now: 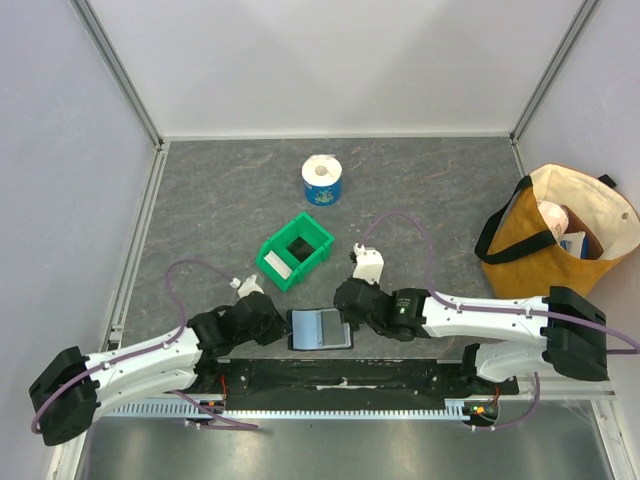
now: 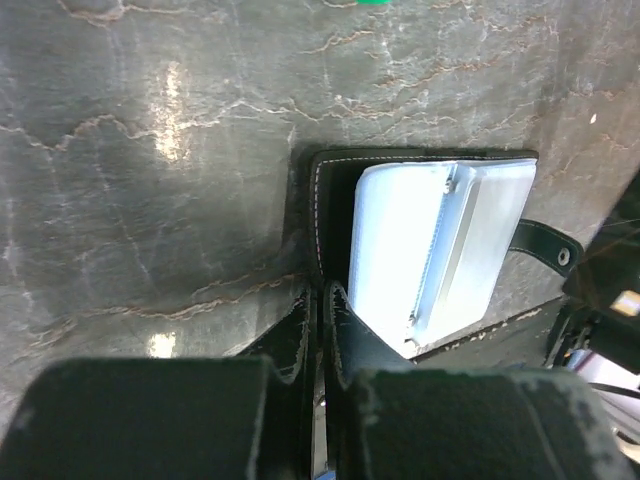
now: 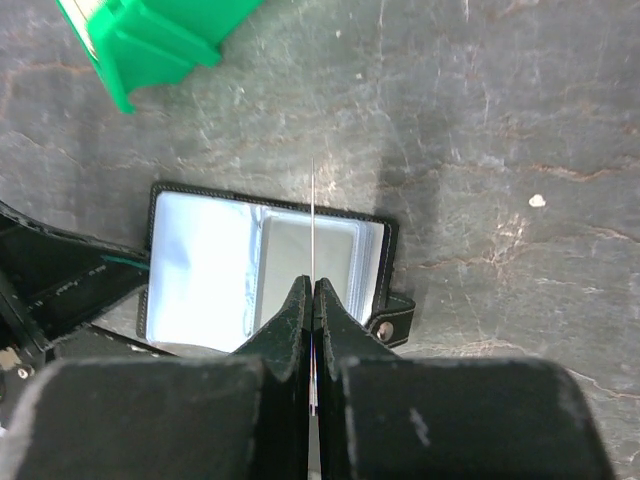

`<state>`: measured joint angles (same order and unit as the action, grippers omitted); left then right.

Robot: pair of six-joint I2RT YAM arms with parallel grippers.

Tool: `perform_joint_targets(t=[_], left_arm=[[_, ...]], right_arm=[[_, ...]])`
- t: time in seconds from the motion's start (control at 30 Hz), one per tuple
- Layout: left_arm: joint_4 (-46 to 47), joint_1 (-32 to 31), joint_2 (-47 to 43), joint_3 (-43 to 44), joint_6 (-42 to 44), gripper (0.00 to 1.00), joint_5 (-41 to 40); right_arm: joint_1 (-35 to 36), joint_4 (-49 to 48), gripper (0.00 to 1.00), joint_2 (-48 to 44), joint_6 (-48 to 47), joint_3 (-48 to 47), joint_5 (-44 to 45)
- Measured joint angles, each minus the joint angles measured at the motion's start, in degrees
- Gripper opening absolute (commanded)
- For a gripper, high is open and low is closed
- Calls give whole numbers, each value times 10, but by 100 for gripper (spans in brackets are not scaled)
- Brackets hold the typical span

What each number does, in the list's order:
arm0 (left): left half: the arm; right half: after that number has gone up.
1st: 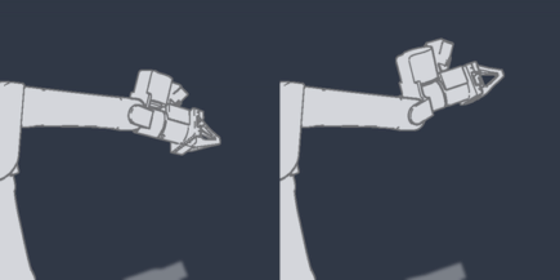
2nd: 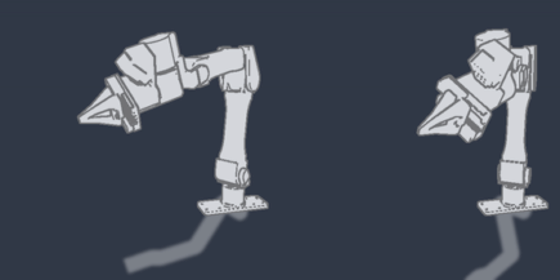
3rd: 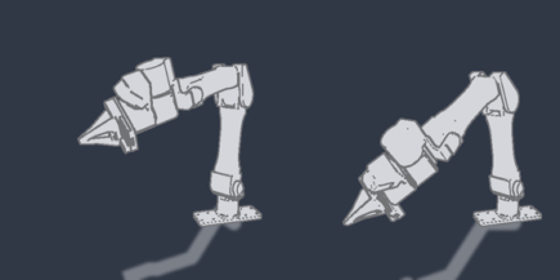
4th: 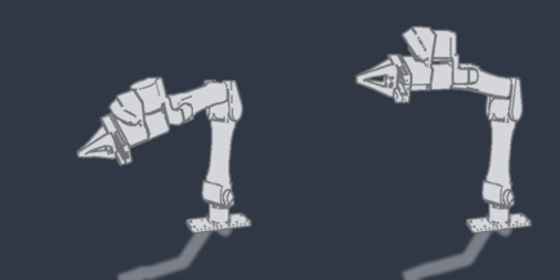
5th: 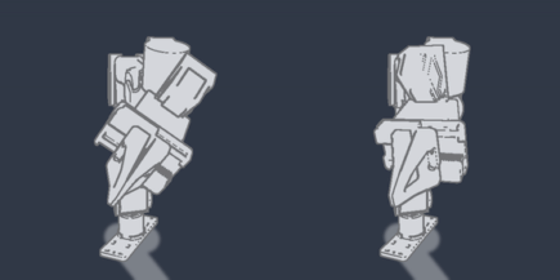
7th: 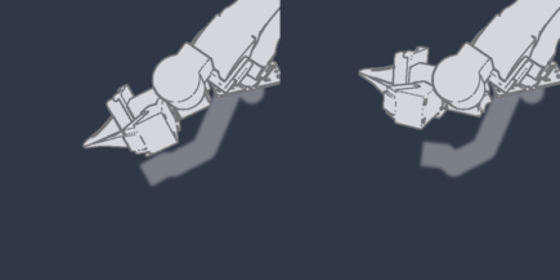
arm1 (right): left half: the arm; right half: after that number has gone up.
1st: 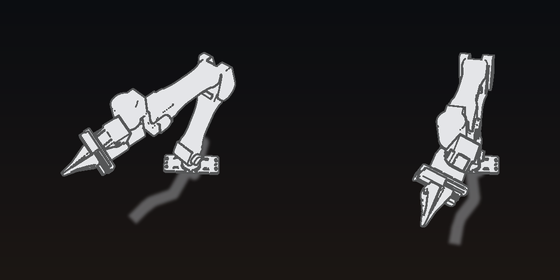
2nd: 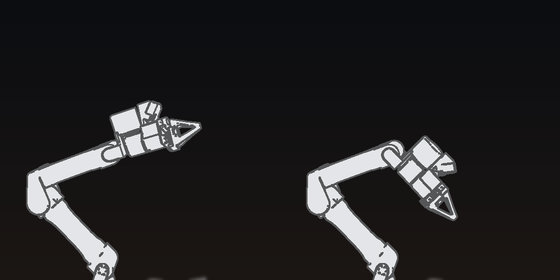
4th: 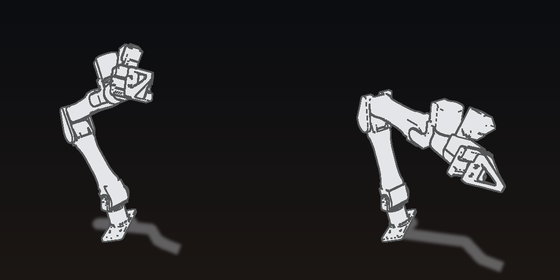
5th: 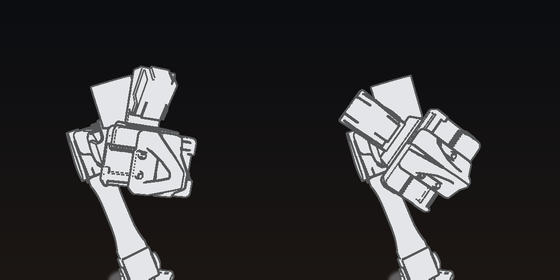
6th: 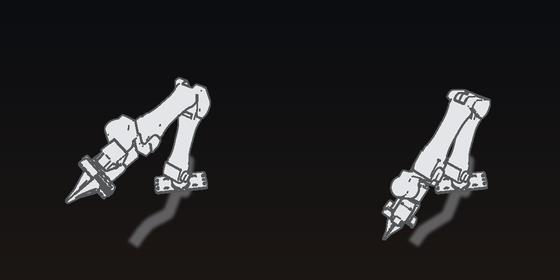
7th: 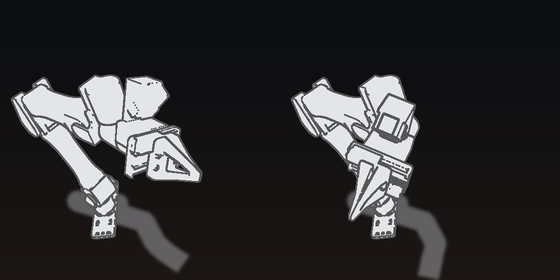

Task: Put the credit cards into the card holder
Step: Turn over the card slot in the card holder, then insert the credit card into the card holder.

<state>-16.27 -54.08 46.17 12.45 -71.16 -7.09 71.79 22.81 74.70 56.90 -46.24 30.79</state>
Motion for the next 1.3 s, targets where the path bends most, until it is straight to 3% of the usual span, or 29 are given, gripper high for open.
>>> perform_joint_targets(t=[0.37, 0.9, 1.3], left_arm=[[131, -1, -20, -72, -49, 2, 2], [168, 0, 18, -68, -56, 2, 2], [166, 0, 33, -59, -59, 2, 2]], right_arm=[[0, -144, 0, 6, 21, 94, -97], [-38, -394, 0, 71, 109, 209, -170], [-45, -476, 0, 83, 153, 248, -185]])
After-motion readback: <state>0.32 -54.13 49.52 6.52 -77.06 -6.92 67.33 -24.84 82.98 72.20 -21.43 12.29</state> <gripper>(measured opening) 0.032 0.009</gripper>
